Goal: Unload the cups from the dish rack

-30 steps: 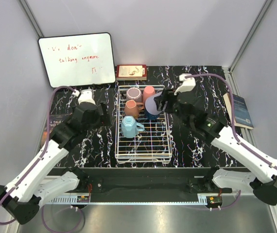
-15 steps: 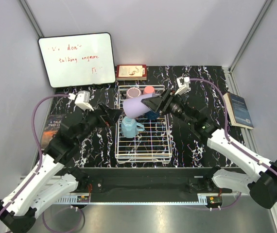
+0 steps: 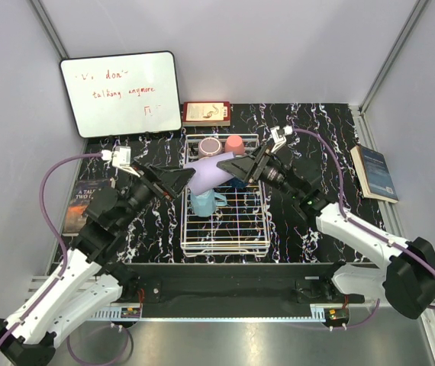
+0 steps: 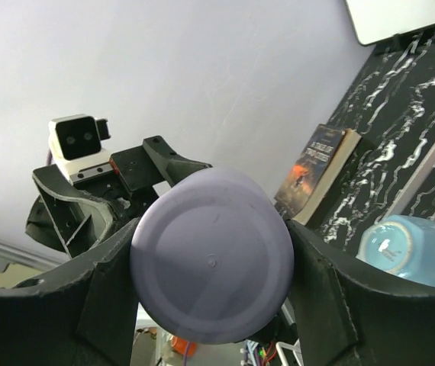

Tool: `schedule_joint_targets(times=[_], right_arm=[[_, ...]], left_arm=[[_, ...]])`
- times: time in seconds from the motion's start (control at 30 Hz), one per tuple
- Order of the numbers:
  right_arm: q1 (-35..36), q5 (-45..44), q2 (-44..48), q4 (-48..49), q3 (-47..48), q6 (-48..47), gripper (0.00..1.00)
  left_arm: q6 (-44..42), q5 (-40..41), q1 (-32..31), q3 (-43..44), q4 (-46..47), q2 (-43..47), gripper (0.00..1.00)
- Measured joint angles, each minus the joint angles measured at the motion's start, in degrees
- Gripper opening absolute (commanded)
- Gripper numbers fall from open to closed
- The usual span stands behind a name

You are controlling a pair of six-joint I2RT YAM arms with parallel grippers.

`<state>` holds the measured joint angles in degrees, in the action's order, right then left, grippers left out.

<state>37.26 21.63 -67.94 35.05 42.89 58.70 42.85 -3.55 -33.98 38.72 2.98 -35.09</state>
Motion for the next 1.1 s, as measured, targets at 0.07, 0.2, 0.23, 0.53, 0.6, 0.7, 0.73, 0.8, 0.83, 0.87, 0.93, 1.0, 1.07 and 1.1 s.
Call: schedule_joint_targets(times=[0.07,0.2,0.23,0.53,0.6,0.7,0.73,0.8,0.83,0.87,0.93,1.0,1.07,1.1], right_arm=[[0.02,0.81,-0.48,1.57,0.00,0.94,0.00],[0.00,2.27,-1.42,4.42,0.00,2.14,0.00],[0.00,2.36,-1.60,4.85,0.00,2.32,0.00],[-0.04,5.11,-4.42,8.66,0.02,4.46,0.00],[-0.04,5.77,-5.68,10.03,0.02,5.38,0.00],[-0.26,6.29,-6.60,10.69,0.02,6.03,0.00],[-0.39,6.64,-6.69,10.67,0.02,6.12,0.00],[-0.48,7.43,-6.71,11.08,0.02,6.60,0.02],[-0.50,8.13,-6.71,11.52,0.07,7.56,0.09],[-0.50,8.68,-6.64,12.15,0.09,8.17,0.16],[-0.50,9.09,-5.84,11.89,0.68,7.98,0.52],[-0.52,9.01,-4.87,10.43,0.81,7.32,0.74],[-0.52,8.63,-3.76,8.24,0.83,6.67,0.94],[-0.50,8.31,-3.06,6.51,0.92,5.38,0.97]], left_arm=[[0.57,-0.83,0.02,-0.02,1.42,-0.39,0.87],[1.55,-3.41,0.02,-0.26,4.50,-1.79,0.82],[1.90,-4.00,0.02,-0.37,4.85,-2.21,0.81],[4.13,-8.33,0.00,-1.84,8.11,-4.81,0.58],[4.48,-8.85,0.02,-1.81,8.68,-5.33,0.51],[5.25,-9.31,0.02,-1.81,9.05,-5.97,0.24],[5.66,-9.55,0.02,-1.81,9.79,-6.14,0.06],[7.69,-10.54,0.02,-1.73,11.19,-6.32,0.00],[8.70,-11.54,-0.24,-1.49,12.41,-6.36,0.00],[9.18,-12.13,-0.59,-1.29,13.07,-6.25,0.00],[9.53,-12.94,-0.68,-0.68,13.79,-6.34,0.00],[9.35,-13.27,-0.70,0.02,13.18,-6.58,0.00],[8.96,-13.22,-0.81,1.14,10.99,-6.95,0.00],[8.17,-13.25,-0.96,2.21,9.35,-7.30,0.00]])
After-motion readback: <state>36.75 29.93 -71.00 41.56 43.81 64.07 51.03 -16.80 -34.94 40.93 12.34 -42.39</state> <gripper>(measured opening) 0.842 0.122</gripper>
